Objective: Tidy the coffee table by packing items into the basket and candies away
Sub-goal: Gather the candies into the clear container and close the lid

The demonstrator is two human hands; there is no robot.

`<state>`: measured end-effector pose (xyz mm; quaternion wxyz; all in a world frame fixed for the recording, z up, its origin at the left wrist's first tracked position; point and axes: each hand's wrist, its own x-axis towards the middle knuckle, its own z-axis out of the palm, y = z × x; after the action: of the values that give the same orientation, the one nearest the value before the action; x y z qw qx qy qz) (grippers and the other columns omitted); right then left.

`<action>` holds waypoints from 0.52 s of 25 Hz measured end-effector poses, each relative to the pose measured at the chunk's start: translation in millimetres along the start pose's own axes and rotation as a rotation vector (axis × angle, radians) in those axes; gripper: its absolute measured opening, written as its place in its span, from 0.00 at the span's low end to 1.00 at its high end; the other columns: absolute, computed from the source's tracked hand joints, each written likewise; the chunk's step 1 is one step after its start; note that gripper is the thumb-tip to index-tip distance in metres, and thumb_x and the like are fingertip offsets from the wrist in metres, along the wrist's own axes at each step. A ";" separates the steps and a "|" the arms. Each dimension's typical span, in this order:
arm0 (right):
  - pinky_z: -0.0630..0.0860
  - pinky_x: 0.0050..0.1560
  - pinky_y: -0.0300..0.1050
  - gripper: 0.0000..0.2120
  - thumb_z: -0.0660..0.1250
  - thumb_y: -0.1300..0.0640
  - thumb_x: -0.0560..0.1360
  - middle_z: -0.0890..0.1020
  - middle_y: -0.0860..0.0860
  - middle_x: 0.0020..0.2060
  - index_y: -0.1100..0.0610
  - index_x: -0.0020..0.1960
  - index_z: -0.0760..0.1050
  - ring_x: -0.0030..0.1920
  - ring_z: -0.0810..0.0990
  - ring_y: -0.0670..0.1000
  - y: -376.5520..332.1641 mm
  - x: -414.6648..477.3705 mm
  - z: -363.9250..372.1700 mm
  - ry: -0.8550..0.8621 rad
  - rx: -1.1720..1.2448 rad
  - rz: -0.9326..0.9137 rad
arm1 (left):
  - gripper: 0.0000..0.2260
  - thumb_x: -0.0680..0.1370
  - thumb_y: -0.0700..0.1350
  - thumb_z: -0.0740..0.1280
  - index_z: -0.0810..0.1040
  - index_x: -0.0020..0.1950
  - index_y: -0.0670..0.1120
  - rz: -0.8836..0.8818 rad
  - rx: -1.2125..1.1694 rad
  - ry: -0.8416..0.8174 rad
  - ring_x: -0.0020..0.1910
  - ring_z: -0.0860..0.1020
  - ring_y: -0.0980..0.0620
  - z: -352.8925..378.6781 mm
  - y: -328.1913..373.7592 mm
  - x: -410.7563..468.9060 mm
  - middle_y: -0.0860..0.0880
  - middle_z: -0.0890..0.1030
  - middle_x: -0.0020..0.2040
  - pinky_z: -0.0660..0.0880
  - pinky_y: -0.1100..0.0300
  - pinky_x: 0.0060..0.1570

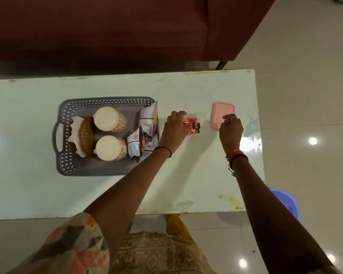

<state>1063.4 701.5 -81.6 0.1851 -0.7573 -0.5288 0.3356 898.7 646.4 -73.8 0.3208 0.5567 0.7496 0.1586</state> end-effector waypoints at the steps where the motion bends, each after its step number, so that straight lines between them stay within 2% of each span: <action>1: 0.64 0.49 0.31 0.16 0.56 0.71 0.73 0.76 0.60 0.59 0.64 0.58 0.75 0.60 0.75 0.59 5.4 7.2 -2.1 -0.005 -0.020 0.013 | 0.21 0.74 0.40 0.67 0.68 0.66 0.42 -0.041 0.002 0.021 0.59 0.70 0.40 2.7 -0.7 1.1 0.39 0.71 0.61 0.70 0.46 0.59; 2: 0.62 0.49 0.31 0.16 0.57 0.69 0.74 0.75 0.61 0.60 0.64 0.60 0.73 0.62 0.72 0.59 9.3 13.8 -3.0 -0.016 -0.045 0.035 | 0.22 0.74 0.40 0.66 0.67 0.67 0.42 -0.083 -0.015 0.053 0.60 0.70 0.41 5.0 -1.6 1.3 0.39 0.70 0.62 0.70 0.46 0.60; 4: 0.65 0.59 0.40 0.20 0.63 0.60 0.76 0.71 0.62 0.63 0.65 0.66 0.67 0.65 0.69 0.62 12.8 26.3 -2.3 -0.062 -0.136 0.104 | 0.20 0.76 0.38 0.64 0.66 0.67 0.40 -0.164 -0.084 0.103 0.62 0.69 0.41 10.5 -1.5 0.9 0.39 0.69 0.62 0.69 0.46 0.62; 6: 0.68 0.65 0.52 0.34 0.70 0.48 0.73 0.69 0.63 0.65 0.66 0.70 0.61 0.67 0.68 0.63 11.0 34.4 1.5 -0.138 -0.242 0.173 | 0.18 0.77 0.36 0.60 0.66 0.67 0.38 -0.236 -0.156 0.109 0.62 0.70 0.40 16.0 -1.5 0.0 0.38 0.68 0.63 0.69 0.46 0.63; 8: 0.69 0.64 0.56 0.44 0.73 0.42 0.68 0.69 0.61 0.66 0.65 0.71 0.59 0.67 0.67 0.62 7.5 38.5 6.7 -0.169 -0.320 0.202 | 0.17 0.78 0.35 0.59 0.66 0.67 0.37 -0.311 -0.209 0.114 0.63 0.71 0.40 20.5 -2.2 -0.2 0.37 0.67 0.64 0.69 0.49 0.64; 11: 0.71 0.62 0.55 0.44 0.75 0.45 0.66 0.69 0.61 0.65 0.65 0.71 0.59 0.66 0.69 0.61 8.3 45.4 14.5 -0.155 -0.398 0.190 | 0.17 0.79 0.34 0.56 0.65 0.67 0.37 -0.379 -0.263 0.079 0.60 0.73 0.39 26.2 -5.9 1.9 0.36 0.67 0.64 0.69 0.52 0.61; 13: 0.71 0.62 0.54 0.43 0.76 0.47 0.65 0.69 0.61 0.64 0.65 0.69 0.61 0.65 0.69 0.61 10.1 49.9 17.1 -0.149 -0.393 0.203 | 0.17 0.79 0.35 0.56 0.66 0.68 0.39 -0.417 -0.288 0.045 0.57 0.74 0.40 28.0 -10.3 3.2 0.36 0.70 0.63 0.70 0.54 0.56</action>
<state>1068.9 742.7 -115.7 -0.0402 -0.8013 -0.5173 0.2979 909.0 642.7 -101.7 0.4058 0.3347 0.8250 0.2066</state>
